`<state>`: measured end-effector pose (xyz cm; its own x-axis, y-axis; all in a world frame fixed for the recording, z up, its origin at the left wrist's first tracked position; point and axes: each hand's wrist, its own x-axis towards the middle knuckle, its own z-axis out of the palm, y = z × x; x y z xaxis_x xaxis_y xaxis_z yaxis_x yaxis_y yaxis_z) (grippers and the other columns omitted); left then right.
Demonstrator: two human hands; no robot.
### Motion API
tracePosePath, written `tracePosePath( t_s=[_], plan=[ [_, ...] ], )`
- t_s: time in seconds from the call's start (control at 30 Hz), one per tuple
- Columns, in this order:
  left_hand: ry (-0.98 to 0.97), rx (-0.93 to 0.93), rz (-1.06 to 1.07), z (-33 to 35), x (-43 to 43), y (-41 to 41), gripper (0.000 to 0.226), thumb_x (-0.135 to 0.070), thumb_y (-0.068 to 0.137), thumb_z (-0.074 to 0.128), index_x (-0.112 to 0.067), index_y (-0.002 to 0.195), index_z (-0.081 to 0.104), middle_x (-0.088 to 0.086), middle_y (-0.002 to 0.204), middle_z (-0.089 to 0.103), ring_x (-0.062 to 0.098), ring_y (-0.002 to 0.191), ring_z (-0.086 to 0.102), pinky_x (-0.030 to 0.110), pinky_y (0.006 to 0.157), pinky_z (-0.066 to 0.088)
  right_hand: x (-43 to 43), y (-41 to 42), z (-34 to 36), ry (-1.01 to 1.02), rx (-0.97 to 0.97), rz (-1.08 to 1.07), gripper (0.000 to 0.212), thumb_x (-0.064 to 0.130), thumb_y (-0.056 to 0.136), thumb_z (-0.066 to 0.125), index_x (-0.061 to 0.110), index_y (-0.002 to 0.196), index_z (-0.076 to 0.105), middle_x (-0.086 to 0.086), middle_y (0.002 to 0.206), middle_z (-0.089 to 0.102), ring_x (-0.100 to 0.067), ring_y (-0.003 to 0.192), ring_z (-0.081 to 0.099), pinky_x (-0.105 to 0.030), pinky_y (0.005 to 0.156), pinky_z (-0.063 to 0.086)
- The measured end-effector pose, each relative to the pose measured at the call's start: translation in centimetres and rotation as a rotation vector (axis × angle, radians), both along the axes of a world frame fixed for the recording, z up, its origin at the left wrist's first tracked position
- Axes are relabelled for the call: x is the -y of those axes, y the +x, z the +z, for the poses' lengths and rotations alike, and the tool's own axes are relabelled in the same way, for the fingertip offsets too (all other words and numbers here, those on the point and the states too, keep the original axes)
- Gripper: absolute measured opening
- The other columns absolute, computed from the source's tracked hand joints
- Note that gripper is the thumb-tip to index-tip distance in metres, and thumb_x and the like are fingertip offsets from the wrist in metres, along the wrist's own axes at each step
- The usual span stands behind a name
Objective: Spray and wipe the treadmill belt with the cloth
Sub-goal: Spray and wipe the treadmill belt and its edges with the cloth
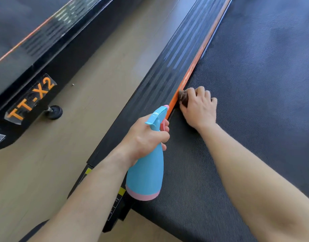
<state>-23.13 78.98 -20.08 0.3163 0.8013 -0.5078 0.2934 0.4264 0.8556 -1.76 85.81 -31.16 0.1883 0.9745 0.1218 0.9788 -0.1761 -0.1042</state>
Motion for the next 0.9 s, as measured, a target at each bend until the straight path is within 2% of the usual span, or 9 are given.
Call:
tracePosePath(
  t_s=[0.1, 0.2, 0.3, 0.43, 0.57, 0.67, 0.77, 0.83, 0.9],
  plan=[
    [0.01, 0.0, -0.009, 0.3, 0.2, 0.2, 0.063, 0.004, 0.089, 0.06, -0.048, 0.124, 0.062, 0.013, 0.12, 0.067, 0.017, 0.072, 0.064, 0.023, 0.065, 0.058, 1.6, -0.9, 0.5, -0.009, -0.002, -0.025, 0.043, 0.054, 0.093, 0.054, 0.019, 0.119, 0.055, -0.011, 0.118, 0.051, -0.035, 0.107, 0.05, -0.05, 0.087, 0.04],
    [0.006, 0.002, -0.006, 0.5, 0.2, -0.1, 0.056, 0.003, 0.088, 0.061, -0.046, 0.115, 0.065, 0.014, 0.119, 0.069, 0.019, 0.073, 0.065, 0.021, 0.063, 0.055, 7.1, -2.8, 0.3, 0.034, 0.013, 0.135, 0.042, 0.052, 0.085, 0.059, 0.02, 0.112, 0.057, -0.008, 0.109, 0.053, -0.033, 0.096, 0.052, -0.046, 0.078, 0.04],
    [0.002, -0.027, -0.005, 0.4, -0.1, -0.2, 0.055, 0.002, 0.088, 0.061, -0.036, 0.128, 0.065, 0.013, 0.118, 0.071, 0.019, 0.073, 0.067, 0.017, 0.06, 0.053, 10.3, -2.7, -0.2, 0.023, 0.025, 0.34, 0.042, 0.053, 0.085, 0.059, 0.022, 0.113, 0.059, -0.005, 0.106, 0.053, -0.031, 0.092, 0.052, -0.043, 0.074, 0.04],
    [-0.008, -0.067, -0.002, 0.2, -0.1, -0.1, 0.047, -0.009, 0.08, 0.067, -0.03, 0.122, 0.068, 0.009, 0.116, 0.072, 0.019, 0.069, 0.071, 0.028, 0.067, 0.059, 4.9, -1.1, -0.3, 0.057, 0.018, 0.161, 0.042, 0.054, 0.09, 0.058, 0.021, 0.115, 0.057, -0.008, 0.109, 0.052, -0.033, 0.097, 0.052, -0.046, 0.079, 0.042],
    [0.003, -0.083, -0.013, 0.3, 0.1, 0.2, 0.055, -0.02, 0.066, 0.063, -0.032, 0.119, 0.067, 0.008, 0.113, 0.072, 0.021, 0.07, 0.072, 0.04, 0.08, 0.063, 3.3, -1.1, -0.1, 0.008, -0.02, 0.037, 0.043, 0.054, 0.091, 0.056, 0.02, 0.118, 0.057, -0.01, 0.112, 0.052, -0.034, 0.101, 0.051, -0.048, 0.084, 0.041],
    [0.013, -0.058, -0.025, 0.6, 0.2, 0.8, 0.055, -0.013, 0.074, 0.066, -0.036, 0.124, 0.066, 0.01, 0.117, 0.071, 0.021, 0.074, 0.071, 0.033, 0.073, 0.063, 9.0, -1.7, 0.0, 0.05, -0.022, 0.125, 0.043, 0.052, 0.087, 0.062, 0.021, 0.116, 0.059, -0.007, 0.107, 0.052, -0.031, 0.094, 0.051, -0.045, 0.077, 0.04],
    [0.024, -0.031, -0.044, 0.8, 0.3, 1.9, 0.06, 0.004, 0.088, 0.061, -0.04, 0.13, 0.062, 0.011, 0.117, 0.069, 0.022, 0.079, 0.067, 0.021, 0.062, 0.056, 15.0, -0.2, -0.4, 0.055, -0.017, 0.265, 0.045, 0.056, 0.088, 0.051, 0.024, 0.119, 0.058, -0.005, 0.107, 0.052, -0.031, 0.091, 0.052, -0.043, 0.074, 0.041],
    [0.009, -0.008, -0.065, 0.8, 0.5, 3.2, 0.065, 0.007, 0.088, 0.059, -0.043, 0.129, 0.062, 0.008, 0.109, 0.068, 0.021, 0.079, 0.064, 0.023, 0.061, 0.058, 14.9, 2.6, -0.4, 0.058, -0.01, 0.202, 0.047, 0.058, 0.089, 0.046, 0.025, 0.119, 0.058, -0.006, 0.108, 0.053, -0.033, 0.093, 0.053, -0.045, 0.075, 0.043],
    [-0.002, 0.012, -0.085, 0.6, 0.8, 4.7, 0.061, 0.002, 0.081, 0.063, -0.043, 0.123, 0.066, 0.001, 0.099, 0.066, 0.017, 0.078, 0.063, 0.034, 0.07, 0.064, 12.4, 4.9, -0.4, 0.048, -0.005, 0.0, 0.047, 0.058, 0.089, 0.048, 0.023, 0.118, 0.058, -0.01, 0.11, 0.053, -0.036, 0.097, 0.053, -0.047, 0.078, 0.044]
  ],
)
